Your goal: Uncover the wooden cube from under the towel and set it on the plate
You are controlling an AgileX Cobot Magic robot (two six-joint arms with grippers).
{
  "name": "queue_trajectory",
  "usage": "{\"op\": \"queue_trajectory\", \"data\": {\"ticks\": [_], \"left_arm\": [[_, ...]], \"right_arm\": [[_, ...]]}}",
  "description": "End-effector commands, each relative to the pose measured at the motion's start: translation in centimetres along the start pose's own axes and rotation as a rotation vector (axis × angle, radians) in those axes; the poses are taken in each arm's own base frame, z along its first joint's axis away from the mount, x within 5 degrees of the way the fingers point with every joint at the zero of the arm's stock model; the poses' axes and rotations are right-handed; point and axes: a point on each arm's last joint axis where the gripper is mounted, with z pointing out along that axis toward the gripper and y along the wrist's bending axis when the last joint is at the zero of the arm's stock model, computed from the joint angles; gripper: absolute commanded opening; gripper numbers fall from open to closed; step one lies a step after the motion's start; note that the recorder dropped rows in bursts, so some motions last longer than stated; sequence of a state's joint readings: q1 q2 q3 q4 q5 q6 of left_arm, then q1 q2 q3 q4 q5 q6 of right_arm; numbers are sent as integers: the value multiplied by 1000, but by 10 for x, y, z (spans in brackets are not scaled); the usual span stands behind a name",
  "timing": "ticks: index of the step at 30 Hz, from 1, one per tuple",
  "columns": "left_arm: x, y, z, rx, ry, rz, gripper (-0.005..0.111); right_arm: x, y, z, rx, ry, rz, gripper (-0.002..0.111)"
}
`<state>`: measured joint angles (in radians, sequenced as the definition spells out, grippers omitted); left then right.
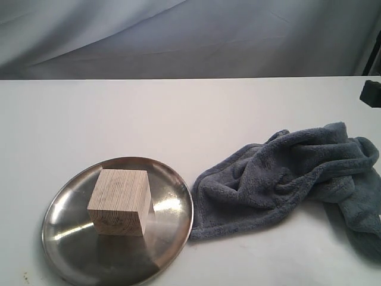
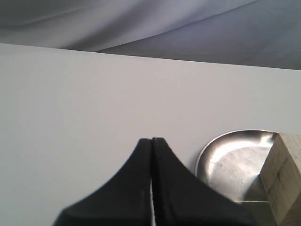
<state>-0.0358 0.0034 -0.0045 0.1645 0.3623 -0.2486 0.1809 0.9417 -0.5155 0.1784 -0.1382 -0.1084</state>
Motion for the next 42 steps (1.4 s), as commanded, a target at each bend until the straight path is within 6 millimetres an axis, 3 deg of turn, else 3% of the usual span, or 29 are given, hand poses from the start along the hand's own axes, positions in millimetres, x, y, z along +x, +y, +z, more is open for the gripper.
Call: {"op": "queue_trajectory", "data": {"ticks": [1,6,12,19,28,31,42], "left_arm": [[1,0,0,6,-5,-5,0],[1,0,0,6,-5,-5,0],[1,0,0,6,-5,-5,0],[1,0,0,6,-5,-5,0],[1,0,0,6,-5,-5,0],[1,0,0,6,-5,-5,0],[1,0,0,6,-5,-5,0]], "right_arm": [[4,0,-1,-2,30,-57,0],[9,2,-15,-39,117,-246,0],[9,-9,-46,34,29,-248,0],[51,-28,-78,204,-143,-189,0],[94,-29,-98,246,-249,-167,0],[93,-29,-104,256,-300,-164,0],[109,-32,-124,404,-227,-136,0]]}}
